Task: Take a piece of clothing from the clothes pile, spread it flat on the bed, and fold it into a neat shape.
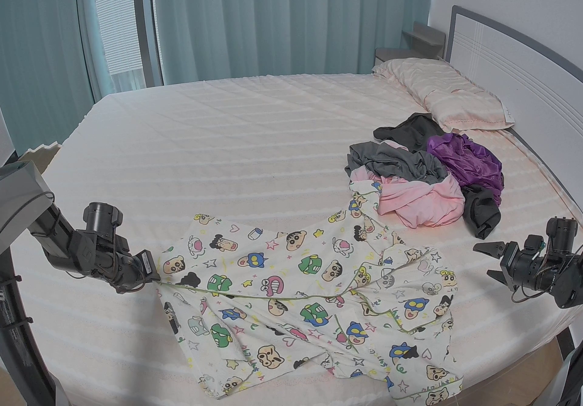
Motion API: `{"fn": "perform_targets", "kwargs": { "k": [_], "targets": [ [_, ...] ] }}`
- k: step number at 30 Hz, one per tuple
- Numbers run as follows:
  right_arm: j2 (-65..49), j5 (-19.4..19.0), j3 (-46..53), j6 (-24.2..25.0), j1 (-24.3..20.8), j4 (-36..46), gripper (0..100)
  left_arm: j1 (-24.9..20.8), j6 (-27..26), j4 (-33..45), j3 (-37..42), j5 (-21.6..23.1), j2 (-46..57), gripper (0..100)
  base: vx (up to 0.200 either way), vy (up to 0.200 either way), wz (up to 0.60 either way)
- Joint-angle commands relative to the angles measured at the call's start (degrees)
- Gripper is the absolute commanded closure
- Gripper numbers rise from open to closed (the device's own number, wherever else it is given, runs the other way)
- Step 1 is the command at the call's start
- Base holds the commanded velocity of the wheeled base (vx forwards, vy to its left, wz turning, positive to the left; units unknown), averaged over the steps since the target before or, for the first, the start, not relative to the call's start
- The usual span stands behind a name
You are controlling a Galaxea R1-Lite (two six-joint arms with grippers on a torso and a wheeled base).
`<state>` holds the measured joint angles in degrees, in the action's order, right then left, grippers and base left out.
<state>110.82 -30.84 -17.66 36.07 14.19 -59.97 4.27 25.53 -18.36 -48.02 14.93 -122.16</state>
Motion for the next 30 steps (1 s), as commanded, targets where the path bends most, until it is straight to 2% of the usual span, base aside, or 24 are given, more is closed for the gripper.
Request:
{"fn": "perform_targets", "kwargs": {
  "k": [1, 6, 14, 15, 19, 23, 27, 30],
  "targets": [
    [-0.08, -0.01, 0.00, 0.05, -0.22, 0.02, 0, 3.03, -1.01, 2.01, -1.73, 0.01, 0.61, 100, 0.000, 0.000, 0.00],
    [-0.08, -0.01, 0.00, 0.05, -0.22, -0.06, 0, 5.84, -1.01, 5.35, -6.74, 1.41, 0.87, 100, 0.000, 0.000, 0.00],
    [0.01, -0.01, 0.00, 0.05, -0.22, 0.02, 0, 5.58, -0.74, 9.13, -10.25, 1.68, 0.08, 100, 0.000, 0.000, 0.00],
    [0.01, -0.01, 0.00, 0.05, -0.22, 0.02, 0, 5.58, -0.74, 9.13, -10.25, 1.68, 0.08, 0, 0.000, 0.000, 0.00],
    [-0.08, -0.01, 0.26, -0.04, -0.39, 0.02, 0, 4.87, -0.48, 9.48, -10.52, 1.68, -1.06, 0, 0.000, 0.000, 0.00],
    [-0.17, -0.01, 0.61, -0.12, -0.74, -0.06, 0, 5.05, -0.92, 10.10, -6.91, 2.21, 1.14, 0, 0.000, 0.000, 0.00],
    [-0.17, -0.01, 0.70, -0.21, -0.92, -0.06, 0, 5.31, -0.57, 10.27, 0.12, 11.35, 9.66, 0, 0.000, 0.000, 0.00],
    [-0.17, -0.01, 0.79, -0.21, -1.18, -0.06, 0, 4.96, -0.48, 10.27, 3.72, 12.58, 12.74, 0, 0.000, 0.000, 0.00]
  ]
}}
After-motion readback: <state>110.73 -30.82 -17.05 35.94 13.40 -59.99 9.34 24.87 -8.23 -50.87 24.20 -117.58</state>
